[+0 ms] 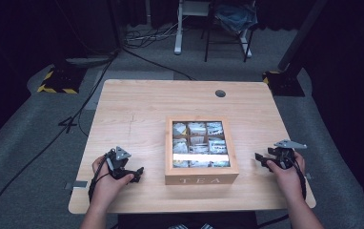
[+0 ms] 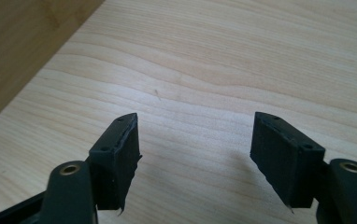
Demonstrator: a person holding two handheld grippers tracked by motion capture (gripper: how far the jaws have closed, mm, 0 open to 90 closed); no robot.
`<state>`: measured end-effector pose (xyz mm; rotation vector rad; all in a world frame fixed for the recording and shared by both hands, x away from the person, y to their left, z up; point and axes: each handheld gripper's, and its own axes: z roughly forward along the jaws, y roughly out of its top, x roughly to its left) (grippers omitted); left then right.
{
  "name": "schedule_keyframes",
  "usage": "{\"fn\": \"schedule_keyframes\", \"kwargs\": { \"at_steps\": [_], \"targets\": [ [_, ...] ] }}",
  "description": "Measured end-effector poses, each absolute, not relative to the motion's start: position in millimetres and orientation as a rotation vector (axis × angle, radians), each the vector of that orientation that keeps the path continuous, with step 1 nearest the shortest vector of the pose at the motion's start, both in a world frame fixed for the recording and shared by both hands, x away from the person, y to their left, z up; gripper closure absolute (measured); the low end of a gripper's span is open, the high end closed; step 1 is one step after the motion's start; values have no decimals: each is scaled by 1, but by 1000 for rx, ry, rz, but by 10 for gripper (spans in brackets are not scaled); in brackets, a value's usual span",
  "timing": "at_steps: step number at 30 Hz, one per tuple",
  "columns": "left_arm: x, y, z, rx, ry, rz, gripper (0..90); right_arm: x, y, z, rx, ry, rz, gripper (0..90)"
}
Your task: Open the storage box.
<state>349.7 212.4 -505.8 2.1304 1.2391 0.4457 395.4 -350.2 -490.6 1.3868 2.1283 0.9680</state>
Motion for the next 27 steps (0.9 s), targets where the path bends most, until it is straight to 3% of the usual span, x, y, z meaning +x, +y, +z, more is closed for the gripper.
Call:
{"fn": "schedule_keyframes", "kwargs": {
  "at_steps": [27],
  "targets": [
    [350,212,-506,2132,1238,446,2,350,-302,-422,1163,2309,1138,342]
  ]
}}
